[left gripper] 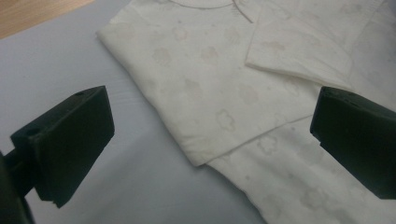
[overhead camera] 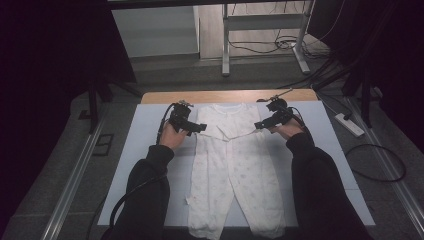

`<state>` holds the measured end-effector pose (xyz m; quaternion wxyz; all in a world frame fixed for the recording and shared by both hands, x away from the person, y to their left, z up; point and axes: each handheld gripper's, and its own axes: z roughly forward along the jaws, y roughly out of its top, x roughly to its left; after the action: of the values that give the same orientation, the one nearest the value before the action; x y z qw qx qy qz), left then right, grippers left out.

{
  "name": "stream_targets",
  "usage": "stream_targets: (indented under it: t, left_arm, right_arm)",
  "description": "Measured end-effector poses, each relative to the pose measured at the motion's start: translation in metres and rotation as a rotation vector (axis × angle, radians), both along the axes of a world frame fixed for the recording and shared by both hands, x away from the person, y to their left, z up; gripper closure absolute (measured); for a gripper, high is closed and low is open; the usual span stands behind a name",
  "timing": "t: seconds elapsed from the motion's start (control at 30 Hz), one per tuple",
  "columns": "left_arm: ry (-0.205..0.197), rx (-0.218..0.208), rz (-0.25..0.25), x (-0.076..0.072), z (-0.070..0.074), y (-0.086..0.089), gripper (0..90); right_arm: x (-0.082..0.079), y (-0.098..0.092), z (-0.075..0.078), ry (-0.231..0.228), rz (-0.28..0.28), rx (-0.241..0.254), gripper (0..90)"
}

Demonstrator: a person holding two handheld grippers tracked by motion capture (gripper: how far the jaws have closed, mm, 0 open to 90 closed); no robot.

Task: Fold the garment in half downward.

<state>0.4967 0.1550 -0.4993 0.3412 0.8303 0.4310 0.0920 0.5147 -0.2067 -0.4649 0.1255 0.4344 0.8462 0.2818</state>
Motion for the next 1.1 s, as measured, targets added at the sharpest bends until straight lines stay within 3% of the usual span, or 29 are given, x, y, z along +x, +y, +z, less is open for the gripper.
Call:
stream_targets:
  t: [0.37,0.57,1.1]
  left_arm:
    - [0.022,0.027,0.021,0.014,-0.011,-0.005,0.0]
    - [0.02,0.03,0.026,0.021,-0.013,-0.006,0.0]
    - [0.015,0.05,0.044,0.037,-0.024,-0.01,0.0]
  right_arm:
    - [0.018,0.005,-0.008,-0.011,-0.024,-0.018,0.0]
    - [0.03,0.005,-0.01,-0.019,-0.057,-0.007,0.0]
    - [0.056,0.013,-0.023,-0.009,-0.097,-0.049,2.4]
